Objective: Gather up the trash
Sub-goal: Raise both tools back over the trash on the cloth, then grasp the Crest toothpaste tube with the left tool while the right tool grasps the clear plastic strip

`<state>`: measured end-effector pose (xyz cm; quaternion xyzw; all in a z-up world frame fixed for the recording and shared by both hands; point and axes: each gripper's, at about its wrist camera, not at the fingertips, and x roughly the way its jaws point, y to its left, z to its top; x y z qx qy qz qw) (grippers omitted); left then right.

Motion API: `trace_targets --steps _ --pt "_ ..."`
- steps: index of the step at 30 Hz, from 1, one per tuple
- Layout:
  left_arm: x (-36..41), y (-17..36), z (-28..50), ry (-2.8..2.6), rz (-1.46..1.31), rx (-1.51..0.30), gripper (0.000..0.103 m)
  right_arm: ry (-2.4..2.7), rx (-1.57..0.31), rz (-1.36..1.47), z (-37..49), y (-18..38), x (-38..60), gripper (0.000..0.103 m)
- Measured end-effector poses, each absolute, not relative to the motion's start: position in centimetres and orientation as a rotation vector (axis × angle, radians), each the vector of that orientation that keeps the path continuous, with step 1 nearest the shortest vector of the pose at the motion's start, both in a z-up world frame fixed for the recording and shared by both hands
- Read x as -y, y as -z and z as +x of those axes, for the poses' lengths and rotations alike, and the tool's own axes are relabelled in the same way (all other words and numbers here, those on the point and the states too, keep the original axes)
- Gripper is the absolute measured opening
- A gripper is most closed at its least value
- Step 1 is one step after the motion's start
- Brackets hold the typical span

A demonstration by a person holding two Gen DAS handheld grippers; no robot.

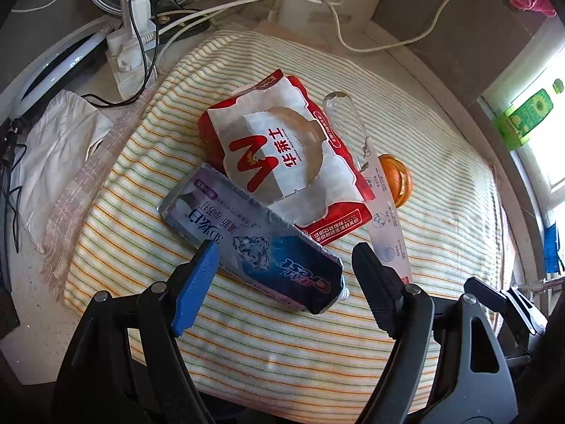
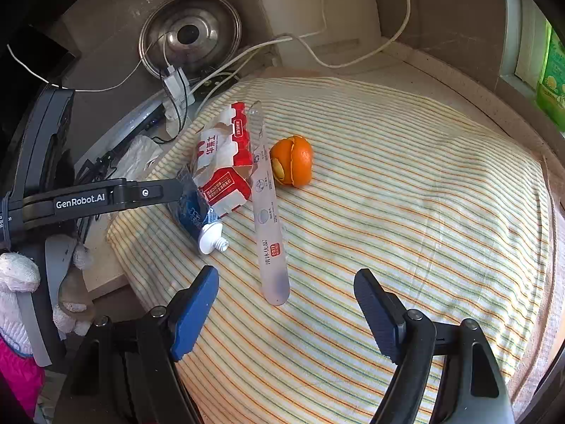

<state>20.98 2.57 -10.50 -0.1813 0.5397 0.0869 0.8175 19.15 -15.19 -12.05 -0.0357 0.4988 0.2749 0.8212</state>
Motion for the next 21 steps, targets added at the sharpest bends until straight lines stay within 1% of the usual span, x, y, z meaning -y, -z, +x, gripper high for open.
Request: trace_targets --steps 10,18,21 --pt "-1.8 12.3 22.7 -0.262 -0.307 -1.226 0.080 -0.594 -1.074 -0.082 20.4 12.8 15.5 0.081" --pt "-1.9 13.2 22.6 -0.264 -0.289 -1.234 0.080 -0.592 -1.084 -0.091 21.7 13.4 15.2 0.081" --pt "-2.2 13.3 22.0 -0.262 -0.308 -1.232 0.071 -0.596 -1.088 -0.100 21.9 13.5 14.7 0.081"
